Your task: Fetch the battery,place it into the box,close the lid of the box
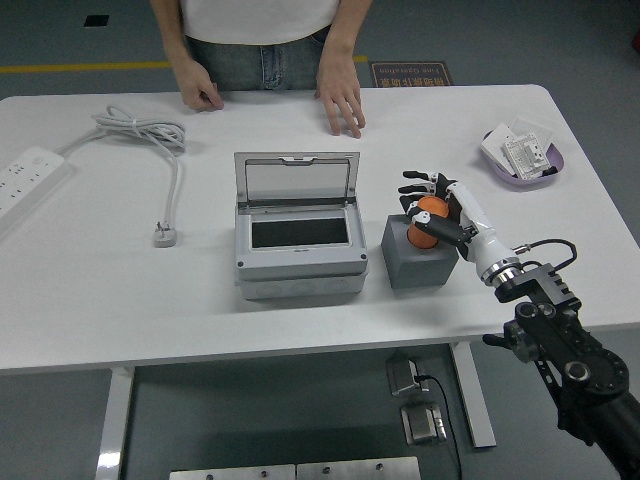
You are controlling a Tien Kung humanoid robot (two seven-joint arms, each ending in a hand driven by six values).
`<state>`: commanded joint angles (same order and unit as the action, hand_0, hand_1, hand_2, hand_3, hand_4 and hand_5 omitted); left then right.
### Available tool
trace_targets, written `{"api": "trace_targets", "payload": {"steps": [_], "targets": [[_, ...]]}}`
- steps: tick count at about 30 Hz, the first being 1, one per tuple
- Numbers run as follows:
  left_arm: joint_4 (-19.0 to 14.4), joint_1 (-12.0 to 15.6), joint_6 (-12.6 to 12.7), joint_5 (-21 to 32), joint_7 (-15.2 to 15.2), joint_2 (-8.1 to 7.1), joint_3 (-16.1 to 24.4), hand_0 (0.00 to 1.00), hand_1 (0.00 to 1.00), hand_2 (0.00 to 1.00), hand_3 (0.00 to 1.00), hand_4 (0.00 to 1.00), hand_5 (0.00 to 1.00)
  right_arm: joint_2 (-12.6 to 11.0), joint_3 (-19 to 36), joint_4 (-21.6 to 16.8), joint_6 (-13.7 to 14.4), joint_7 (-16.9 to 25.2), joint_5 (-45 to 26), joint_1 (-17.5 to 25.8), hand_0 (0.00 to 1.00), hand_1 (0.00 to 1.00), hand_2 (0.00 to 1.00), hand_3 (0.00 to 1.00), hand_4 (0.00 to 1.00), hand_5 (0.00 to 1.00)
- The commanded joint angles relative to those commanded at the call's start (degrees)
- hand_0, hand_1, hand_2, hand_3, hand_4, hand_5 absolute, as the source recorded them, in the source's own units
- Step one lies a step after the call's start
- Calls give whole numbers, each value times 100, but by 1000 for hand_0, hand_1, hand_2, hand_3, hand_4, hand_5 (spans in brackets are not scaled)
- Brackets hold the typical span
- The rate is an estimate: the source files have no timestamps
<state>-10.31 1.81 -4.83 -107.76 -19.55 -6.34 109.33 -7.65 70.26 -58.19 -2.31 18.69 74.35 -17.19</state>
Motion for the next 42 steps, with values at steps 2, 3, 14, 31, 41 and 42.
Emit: {"api": "trace_targets", "payload": {"steps": [2,3,14,31,41,42], "targets": [[0,3,0,0,0,2,-2,599,631,627,654,717,259,1,6,-7,1,-5,20,-3,511,735,761,826,980,543],[0,4,0,2,-1,3,-3,599,631,627,653,716,257,1,9,-10,1,-8,27,-6,508,762,789,854,998,618],[0,2,0,-13,2,10,-6,599,631,626,651,715,258,20,-13,-21,28,-24,86,13,507,768,791,853,998,646],[0,12,-4,-6,2,17,-47,597,631,625,649,713,258,71,-50,3,9,-14,201,103,508,753,774,842,998,657],[0,1,12,4,9,15,-79,597,631,624,648,709,254,19,-11,23,10,-54,392,114,509,747,766,831,998,530],[0,1,13,4,9,15,-81,597,631,624,648,709,254,10,-5,24,4,-57,413,116,509,747,766,831,998,530]]}}
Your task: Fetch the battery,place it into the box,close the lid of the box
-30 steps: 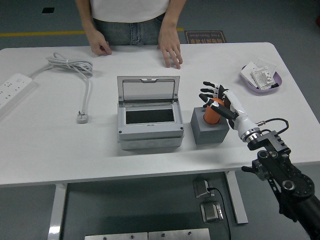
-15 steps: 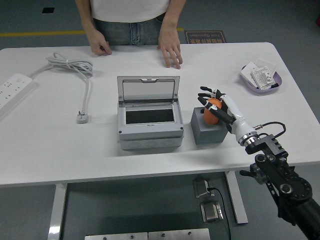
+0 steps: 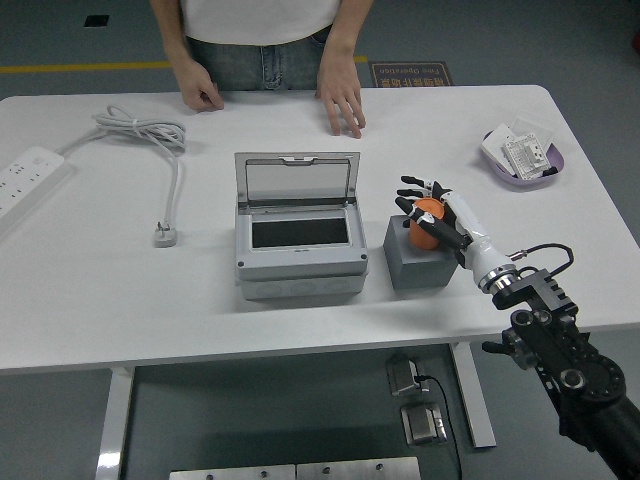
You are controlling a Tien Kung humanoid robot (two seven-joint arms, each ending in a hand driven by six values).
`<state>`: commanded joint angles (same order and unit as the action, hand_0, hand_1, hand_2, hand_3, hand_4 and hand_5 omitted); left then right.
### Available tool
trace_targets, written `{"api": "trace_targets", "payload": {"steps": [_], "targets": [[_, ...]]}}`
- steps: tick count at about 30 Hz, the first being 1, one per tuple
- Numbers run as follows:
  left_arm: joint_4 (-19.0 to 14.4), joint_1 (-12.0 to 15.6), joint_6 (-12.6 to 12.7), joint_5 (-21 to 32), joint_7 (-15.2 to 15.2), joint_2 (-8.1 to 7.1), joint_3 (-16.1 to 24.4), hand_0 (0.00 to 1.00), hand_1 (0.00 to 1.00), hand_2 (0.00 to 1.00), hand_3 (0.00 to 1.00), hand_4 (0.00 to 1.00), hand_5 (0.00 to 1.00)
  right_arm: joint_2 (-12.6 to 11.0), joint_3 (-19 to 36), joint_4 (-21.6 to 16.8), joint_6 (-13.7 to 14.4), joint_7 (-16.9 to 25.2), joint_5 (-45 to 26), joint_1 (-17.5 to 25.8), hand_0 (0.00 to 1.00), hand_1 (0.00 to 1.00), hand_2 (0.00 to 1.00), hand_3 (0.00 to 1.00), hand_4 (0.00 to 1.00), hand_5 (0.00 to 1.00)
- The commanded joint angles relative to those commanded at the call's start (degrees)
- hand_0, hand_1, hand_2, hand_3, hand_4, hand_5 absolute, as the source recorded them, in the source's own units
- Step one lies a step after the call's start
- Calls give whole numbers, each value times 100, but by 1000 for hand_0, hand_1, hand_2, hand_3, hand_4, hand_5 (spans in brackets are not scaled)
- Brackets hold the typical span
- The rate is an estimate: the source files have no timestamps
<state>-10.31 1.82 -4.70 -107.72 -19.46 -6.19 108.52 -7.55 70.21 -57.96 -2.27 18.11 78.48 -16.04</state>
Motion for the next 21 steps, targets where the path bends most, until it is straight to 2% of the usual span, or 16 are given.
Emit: {"api": "trace_targets", "payload": {"steps": [2,3,8,9,10,14,15,21], "targets": [[0,4,-1,0,-4,-1,-4,597,631,624,648,709,254,-38,15,-4,-16,-4,68,2,509,747,766,831,998,530],[0,7,-2,1,-6,-1,-7,598,631,624,648,708,252,-59,24,-9,-18,-3,109,2,508,750,768,828,979,404],[0,8,-3,6,-7,-1,-27,598,631,624,648,708,252,-153,58,-17,-20,16,234,-1,508,750,768,828,979,404],[0,8,-3,8,-7,-1,-31,597,632,624,649,708,251,-163,60,-13,-24,19,230,-2,509,764,793,843,979,353],[0,7,-3,10,-6,-2,-35,597,632,624,649,708,251,-172,62,-8,-28,22,219,-2,509,764,793,843,979,353],[0,9,-7,16,-8,-2,-53,597,632,624,649,708,251,-182,63,7,-52,33,175,2,509,764,793,843,979,353],[0,9,-8,18,-8,-2,-57,597,632,624,648,708,250,-182,62,9,-55,34,169,2,508,775,813,879,979,333],[0,7,-13,19,-11,-2,-74,596,631,623,648,708,248,-172,69,15,-68,33,139,-5,508,773,804,870,981,338]]}}
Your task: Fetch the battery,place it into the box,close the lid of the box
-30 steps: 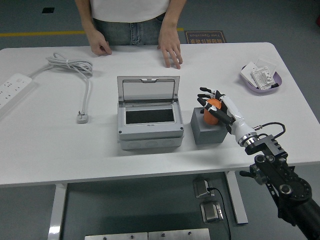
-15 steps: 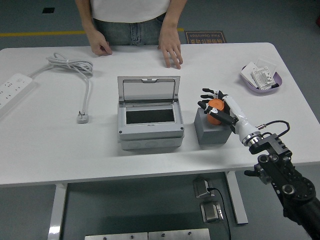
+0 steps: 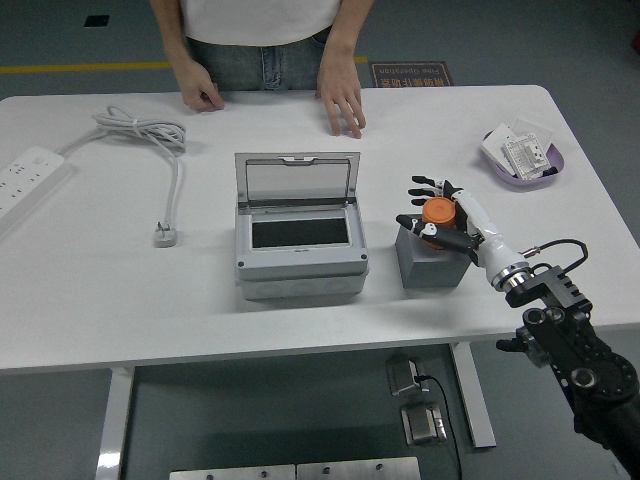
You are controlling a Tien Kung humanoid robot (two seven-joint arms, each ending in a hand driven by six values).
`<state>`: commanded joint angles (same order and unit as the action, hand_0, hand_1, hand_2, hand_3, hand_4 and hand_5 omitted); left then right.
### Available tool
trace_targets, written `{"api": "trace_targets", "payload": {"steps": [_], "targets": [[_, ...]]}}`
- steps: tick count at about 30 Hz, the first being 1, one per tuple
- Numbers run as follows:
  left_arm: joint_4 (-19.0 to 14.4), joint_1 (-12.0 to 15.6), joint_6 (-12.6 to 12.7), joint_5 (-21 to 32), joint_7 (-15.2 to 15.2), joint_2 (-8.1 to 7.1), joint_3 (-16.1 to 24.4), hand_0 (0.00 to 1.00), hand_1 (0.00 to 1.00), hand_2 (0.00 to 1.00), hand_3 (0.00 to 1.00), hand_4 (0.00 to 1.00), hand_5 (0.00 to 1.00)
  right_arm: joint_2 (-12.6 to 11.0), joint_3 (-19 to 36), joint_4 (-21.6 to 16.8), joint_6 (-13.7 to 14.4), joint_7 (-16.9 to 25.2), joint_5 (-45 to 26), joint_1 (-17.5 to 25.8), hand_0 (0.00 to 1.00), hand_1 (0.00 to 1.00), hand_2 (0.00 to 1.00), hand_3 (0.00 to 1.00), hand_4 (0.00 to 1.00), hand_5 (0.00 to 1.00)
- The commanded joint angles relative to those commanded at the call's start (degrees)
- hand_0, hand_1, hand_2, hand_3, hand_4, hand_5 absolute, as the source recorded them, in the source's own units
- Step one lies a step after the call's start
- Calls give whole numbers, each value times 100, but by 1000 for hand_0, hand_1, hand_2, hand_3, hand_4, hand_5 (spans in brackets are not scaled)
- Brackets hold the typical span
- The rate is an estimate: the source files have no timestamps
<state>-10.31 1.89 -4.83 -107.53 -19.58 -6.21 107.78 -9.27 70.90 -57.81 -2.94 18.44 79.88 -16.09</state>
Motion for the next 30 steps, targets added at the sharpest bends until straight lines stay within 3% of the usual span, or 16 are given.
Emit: {"api": "trace_targets", "payload": {"steps": [11,12,17,18,23,24,29,30], "targets": [[0,1,-3,5,0,2,-12,596,630,623,648,710,247,18,-21,-3,45,-17,-357,8,509,765,791,852,983,334],[0,-1,-3,4,1,2,-11,595,630,622,649,710,242,22,-26,2,46,-14,-450,8,511,745,733,814,768,132],[0,-3,-6,5,5,4,-14,595,630,622,649,710,242,34,-33,24,81,17,-855,9,511,745,733,814,768,132],[0,-3,-6,6,5,5,-14,595,630,623,649,709,240,35,-34,26,88,23,-907,9,517,715,708,762,441,2],[0,-5,-8,17,10,8,-32,595,630,623,649,709,240,41,-34,38,132,48,-1101,13,517,715,708,762,441,2],[0,-5,-9,18,11,8,-33,595,630,622,648,710,242,43,-35,39,133,49,-1111,15,520,688,665,692,267,2],[0,-7,-10,21,15,11,-48,595,630,622,648,710,242,53,-41,42,141,55,-1103,24,520,688,665,692,267,2],[0,-7,-10,22,16,12,-50,594,629,621,649,712,240,55,-41,42,144,56,-1098,25,522,679,655,680,182,2]]}}
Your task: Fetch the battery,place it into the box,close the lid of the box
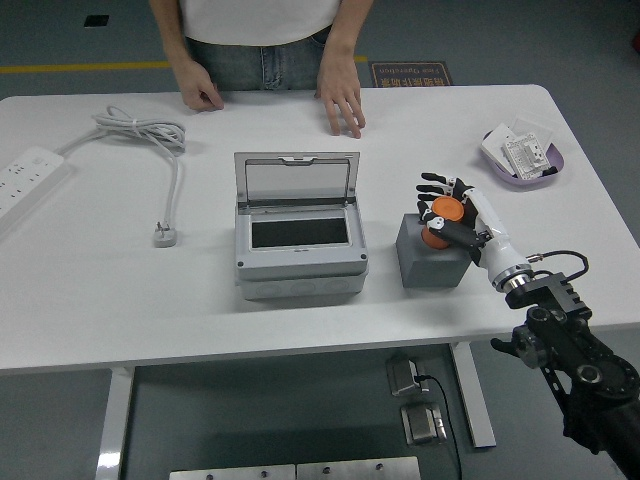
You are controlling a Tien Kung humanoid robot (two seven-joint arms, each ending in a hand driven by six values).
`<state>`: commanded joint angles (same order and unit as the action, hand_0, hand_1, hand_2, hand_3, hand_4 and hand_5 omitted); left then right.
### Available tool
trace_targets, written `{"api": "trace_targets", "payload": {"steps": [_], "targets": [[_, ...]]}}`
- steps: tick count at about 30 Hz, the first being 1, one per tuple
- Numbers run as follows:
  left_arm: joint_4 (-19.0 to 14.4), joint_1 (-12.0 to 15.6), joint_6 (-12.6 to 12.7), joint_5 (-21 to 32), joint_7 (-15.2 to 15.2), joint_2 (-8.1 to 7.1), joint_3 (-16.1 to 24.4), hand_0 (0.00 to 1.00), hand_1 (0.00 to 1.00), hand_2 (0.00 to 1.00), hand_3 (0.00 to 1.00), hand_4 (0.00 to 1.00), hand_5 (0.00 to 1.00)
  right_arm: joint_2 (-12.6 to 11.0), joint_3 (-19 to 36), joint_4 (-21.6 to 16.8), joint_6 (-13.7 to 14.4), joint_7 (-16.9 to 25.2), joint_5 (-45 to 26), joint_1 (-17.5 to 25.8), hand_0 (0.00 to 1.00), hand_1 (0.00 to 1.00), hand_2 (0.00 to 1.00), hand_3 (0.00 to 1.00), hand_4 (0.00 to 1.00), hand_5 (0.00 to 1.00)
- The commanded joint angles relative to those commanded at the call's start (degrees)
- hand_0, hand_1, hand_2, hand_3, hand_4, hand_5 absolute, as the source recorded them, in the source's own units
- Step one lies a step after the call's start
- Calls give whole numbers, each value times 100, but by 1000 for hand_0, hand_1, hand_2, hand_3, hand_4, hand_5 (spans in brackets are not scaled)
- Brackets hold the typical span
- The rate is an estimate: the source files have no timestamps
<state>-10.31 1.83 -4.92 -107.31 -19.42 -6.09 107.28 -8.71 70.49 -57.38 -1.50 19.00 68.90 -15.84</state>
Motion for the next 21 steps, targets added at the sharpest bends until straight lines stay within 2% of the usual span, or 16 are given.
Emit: {"api": "trace_targets", "payload": {"steps": [17,18,21], "targets": [[0,-2,-7,59,31,5,-72,595,628,620,649,716,242,41,-26,-32,38,-73,-56,25,523,676,647,675,206,2],[0,-2,-8,67,33,5,-78,595,627,621,649,718,244,43,-27,-37,41,-81,-61,27,524,661,627,659,119,2],[0,-2,-12,80,38,4,-89,595,627,621,649,718,244,50,-29,-46,51,-103,-65,32,524,661,627,659,119,2]]}}
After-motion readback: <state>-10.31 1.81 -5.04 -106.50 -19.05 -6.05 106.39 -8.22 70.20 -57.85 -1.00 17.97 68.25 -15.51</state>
